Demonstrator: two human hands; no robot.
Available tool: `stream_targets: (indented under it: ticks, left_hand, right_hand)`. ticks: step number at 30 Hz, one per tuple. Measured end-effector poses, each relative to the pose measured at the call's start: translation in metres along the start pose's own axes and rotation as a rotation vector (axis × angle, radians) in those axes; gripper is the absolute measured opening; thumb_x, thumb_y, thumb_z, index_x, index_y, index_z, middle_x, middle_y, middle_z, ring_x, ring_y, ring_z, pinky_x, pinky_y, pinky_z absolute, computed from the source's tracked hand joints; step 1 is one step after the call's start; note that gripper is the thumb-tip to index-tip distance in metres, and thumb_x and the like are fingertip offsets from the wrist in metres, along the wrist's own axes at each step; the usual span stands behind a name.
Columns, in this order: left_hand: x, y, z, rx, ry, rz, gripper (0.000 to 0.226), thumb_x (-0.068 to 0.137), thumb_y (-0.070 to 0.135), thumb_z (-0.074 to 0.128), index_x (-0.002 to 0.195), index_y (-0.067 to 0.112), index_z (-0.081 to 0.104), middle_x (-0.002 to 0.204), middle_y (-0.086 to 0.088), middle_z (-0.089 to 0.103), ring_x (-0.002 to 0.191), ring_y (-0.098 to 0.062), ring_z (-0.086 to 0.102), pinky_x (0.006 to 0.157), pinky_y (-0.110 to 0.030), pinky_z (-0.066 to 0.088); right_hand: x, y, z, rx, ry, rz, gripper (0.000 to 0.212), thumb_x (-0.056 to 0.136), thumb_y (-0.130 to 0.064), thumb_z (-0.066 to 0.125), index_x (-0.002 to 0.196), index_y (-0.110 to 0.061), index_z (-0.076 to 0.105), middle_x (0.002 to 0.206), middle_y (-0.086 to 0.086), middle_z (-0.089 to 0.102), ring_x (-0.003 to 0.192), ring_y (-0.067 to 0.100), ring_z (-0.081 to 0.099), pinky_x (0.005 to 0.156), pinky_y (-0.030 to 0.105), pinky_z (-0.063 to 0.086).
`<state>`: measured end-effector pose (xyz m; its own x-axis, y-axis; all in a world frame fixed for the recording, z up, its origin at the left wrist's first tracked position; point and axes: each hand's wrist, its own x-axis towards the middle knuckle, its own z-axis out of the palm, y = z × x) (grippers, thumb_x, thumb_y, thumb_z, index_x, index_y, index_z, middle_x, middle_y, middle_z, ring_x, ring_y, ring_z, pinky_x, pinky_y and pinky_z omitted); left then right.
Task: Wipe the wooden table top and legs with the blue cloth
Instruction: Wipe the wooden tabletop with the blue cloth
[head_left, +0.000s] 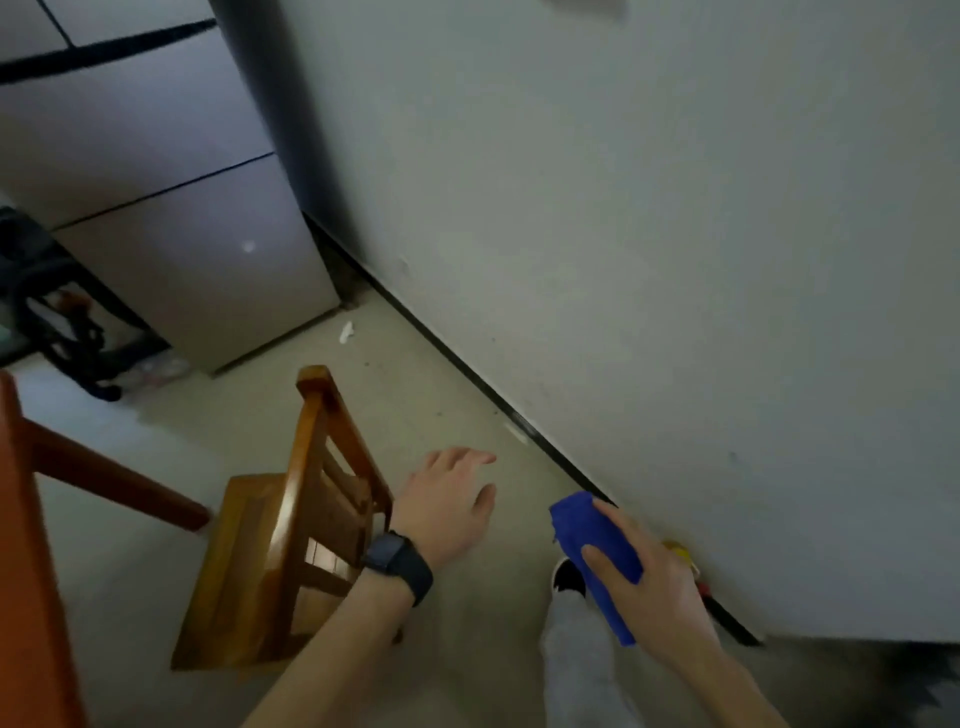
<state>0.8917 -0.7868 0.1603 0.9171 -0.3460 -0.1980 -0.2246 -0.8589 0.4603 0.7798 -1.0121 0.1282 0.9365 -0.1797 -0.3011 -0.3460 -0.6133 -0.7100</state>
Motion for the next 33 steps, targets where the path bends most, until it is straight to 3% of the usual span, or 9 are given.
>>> stream_targets:
  ticks: [1, 5, 11, 14, 22, 27, 33]
  left_hand:
    - [0.023, -0.004, -0.008, 0.046, 0.017, -0.033, 0.042, 0.1, 0.039, 0.043, 0.142, 0.034, 0.042, 0.146, 0.009, 0.043, 0.135, -0.016, 0.037, 0.111, -0.039, 0.035]
    - [0.111, -0.026, -0.038, 0.174, 0.098, -0.171, 0.044, 0.1, 0.041, 0.041, 0.144, 0.037, 0.04, 0.148, 0.009, 0.043, 0.138, -0.017, 0.034, 0.114, -0.039, 0.026]
    - [0.182, -0.07, -0.106, 0.14, 0.215, -0.512, 0.042, 0.1, 0.043, 0.042, 0.142, 0.04, 0.04, 0.151, 0.007, 0.038, 0.14, -0.017, 0.032, 0.116, -0.042, 0.026]
    - [0.188, -0.102, -0.134, 0.097, 0.312, -0.688, 0.042, 0.1, 0.044, 0.041, 0.142, 0.039, 0.041, 0.147, 0.008, 0.043, 0.136, -0.016, 0.037, 0.113, -0.04, 0.031]
    - [0.185, -0.226, -0.146, -0.175, 0.513, -1.111, 0.038, 0.1, 0.045, 0.043, 0.137, 0.037, 0.048, 0.139, 0.006, 0.051, 0.122, -0.014, 0.05, 0.098, -0.033, 0.047]
    - [0.191, -0.294, -0.157, -0.315, 0.538, -1.286, 0.039, 0.099, 0.047, 0.042, 0.136, 0.036, 0.049, 0.138, 0.005, 0.053, 0.118, -0.016, 0.054, 0.094, -0.035, 0.051]
    - [0.201, -0.339, -0.184, -0.431, 0.66, -1.418, 0.039, 0.098, 0.047, 0.043, 0.135, 0.036, 0.049, 0.137, 0.007, 0.053, 0.12, -0.014, 0.052, 0.098, -0.036, 0.048]
  right_hand:
    - [0.03, -0.006, -0.005, -0.006, -0.012, -0.028, 0.053, 0.094, -0.05, 0.054, 0.144, -0.046, 0.037, 0.124, -0.018, 0.058, 0.098, -0.005, 0.057, 0.085, 0.011, 0.046]
    - [0.158, -0.036, -0.028, -0.005, -0.09, -0.173, 0.058, 0.09, -0.057, 0.051, 0.146, -0.045, 0.037, 0.14, -0.017, 0.051, 0.121, 0.007, 0.053, 0.104, 0.034, 0.047]
    - [0.322, -0.134, -0.05, -0.133, -0.252, -0.468, 0.055, 0.095, -0.048, 0.053, 0.147, -0.043, 0.036, 0.13, -0.026, 0.047, 0.114, -0.002, 0.049, 0.102, 0.024, 0.043]
    - [0.387, -0.199, -0.039, -0.151, -0.337, -0.588, 0.056, 0.095, -0.047, 0.055, 0.147, -0.039, 0.037, 0.128, -0.023, 0.048, 0.112, 0.0, 0.051, 0.1, 0.026, 0.046]
    - [0.502, -0.35, 0.082, -0.252, -0.628, -0.875, 0.054, 0.095, -0.048, 0.054, 0.145, -0.049, 0.033, 0.128, -0.023, 0.051, 0.107, 0.0, 0.053, 0.093, 0.023, 0.044]
    - [0.537, -0.424, 0.165, -0.343, -0.835, -0.962, 0.054, 0.094, -0.052, 0.054, 0.144, -0.05, 0.034, 0.133, -0.026, 0.048, 0.113, -0.003, 0.051, 0.098, 0.025, 0.044]
    - [0.555, -0.502, 0.254, -0.348, -1.044, -1.032, 0.055, 0.094, -0.042, 0.061, 0.144, -0.042, 0.039, 0.134, -0.027, 0.047, 0.117, -0.007, 0.046, 0.093, 0.013, 0.034]
